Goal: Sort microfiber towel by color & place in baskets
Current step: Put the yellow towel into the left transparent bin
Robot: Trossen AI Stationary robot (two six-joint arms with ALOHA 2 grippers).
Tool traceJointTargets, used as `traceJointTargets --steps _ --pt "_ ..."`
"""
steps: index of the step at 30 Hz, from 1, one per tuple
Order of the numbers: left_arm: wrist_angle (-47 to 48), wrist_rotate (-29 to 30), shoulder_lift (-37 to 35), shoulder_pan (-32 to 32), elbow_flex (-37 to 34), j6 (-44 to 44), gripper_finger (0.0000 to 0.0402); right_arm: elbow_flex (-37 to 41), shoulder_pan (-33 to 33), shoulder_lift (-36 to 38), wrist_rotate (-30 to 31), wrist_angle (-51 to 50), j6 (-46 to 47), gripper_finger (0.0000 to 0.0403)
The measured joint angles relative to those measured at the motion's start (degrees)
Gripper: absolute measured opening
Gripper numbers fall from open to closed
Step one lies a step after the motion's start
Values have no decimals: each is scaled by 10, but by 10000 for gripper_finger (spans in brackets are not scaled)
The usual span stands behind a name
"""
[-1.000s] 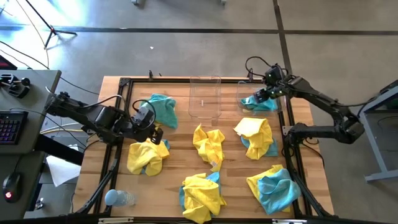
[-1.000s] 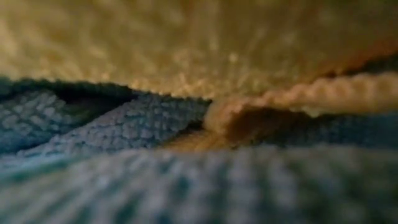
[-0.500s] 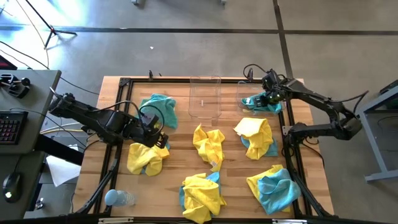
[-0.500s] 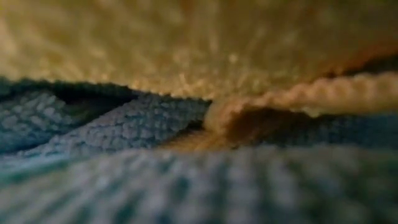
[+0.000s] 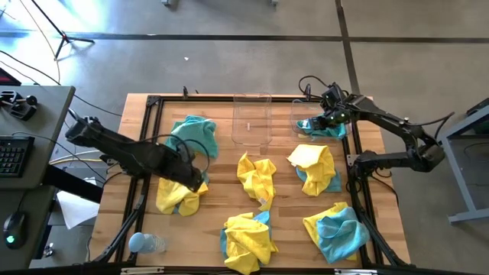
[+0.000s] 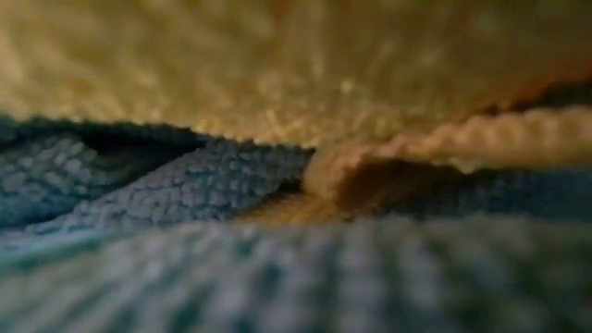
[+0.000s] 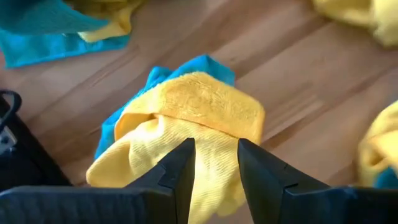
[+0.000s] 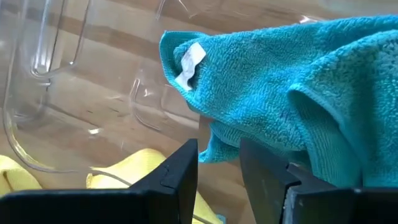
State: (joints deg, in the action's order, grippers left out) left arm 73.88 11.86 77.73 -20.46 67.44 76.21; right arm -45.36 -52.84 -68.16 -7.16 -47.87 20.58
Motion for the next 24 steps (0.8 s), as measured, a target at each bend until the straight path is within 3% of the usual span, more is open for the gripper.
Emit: traceJointTargets --steps 6,14,20,24 --pt "-1 -25 62 -24 0 -137 111 0 0 13 -28 -8 -14 113" --pt "-1 -26 145 -51 0 -354 111 -6 0 111 -66 -15 14 113" --pt "-17 -47 192 -50 -20 -441 108 -84 0 188 -93 -43 41 113" --pt "-50 -86 211 -47 -54 -463 61 -167 8 221 -94 -72 45 113"
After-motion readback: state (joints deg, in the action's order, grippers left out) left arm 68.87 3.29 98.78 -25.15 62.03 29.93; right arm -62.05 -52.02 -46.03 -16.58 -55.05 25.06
